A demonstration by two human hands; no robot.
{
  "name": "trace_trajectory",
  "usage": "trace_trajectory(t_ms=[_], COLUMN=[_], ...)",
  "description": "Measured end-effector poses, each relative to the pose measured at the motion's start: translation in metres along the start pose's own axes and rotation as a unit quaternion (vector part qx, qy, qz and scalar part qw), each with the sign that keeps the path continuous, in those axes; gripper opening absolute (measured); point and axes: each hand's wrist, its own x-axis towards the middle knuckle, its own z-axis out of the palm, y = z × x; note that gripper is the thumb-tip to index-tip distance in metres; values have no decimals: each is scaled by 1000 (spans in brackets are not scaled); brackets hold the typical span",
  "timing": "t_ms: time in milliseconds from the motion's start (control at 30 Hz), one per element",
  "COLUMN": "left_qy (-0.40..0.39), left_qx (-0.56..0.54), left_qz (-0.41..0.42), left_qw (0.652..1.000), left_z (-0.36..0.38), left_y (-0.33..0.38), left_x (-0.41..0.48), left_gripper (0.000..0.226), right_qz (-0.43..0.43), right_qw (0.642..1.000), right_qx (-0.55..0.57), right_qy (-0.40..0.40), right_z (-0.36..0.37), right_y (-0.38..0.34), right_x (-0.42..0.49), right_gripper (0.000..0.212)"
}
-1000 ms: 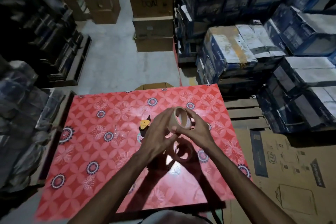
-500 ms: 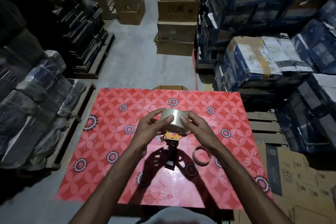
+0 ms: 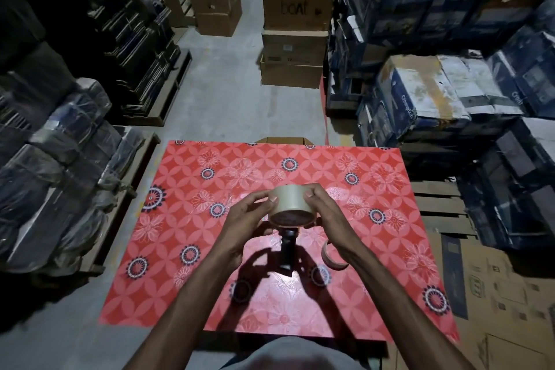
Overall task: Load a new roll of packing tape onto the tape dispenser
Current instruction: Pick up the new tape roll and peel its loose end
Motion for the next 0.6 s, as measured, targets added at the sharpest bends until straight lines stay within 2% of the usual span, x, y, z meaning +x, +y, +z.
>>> trace_trajectory(t_ms=[133,200,267,467,600], left_qy=[8,29,45,-1,-32], left_qx=[101,135,153,66,45], left_qz=[76,113,131,92,74], left_qw=[992,984,978,994,996], left_z=[9,16,20,15,13], left_y=[-2,-4,-4,3,7], left_x=[1,3,4,1,0], left_gripper=[27,38,43,21,31], right_qz=[-4,-25,-23,17,48], right_qw=[1000,995,993,996,979], right_qx=[-17,-79,-94,61,191], right_qy=[21,50,74,66,57], right_z=[5,9,11,-2,-2], right_y=[-3,-3,-3,-7,-2], right_x=[-3,-1,0,2,1], right_gripper=[35,50,58,38,40])
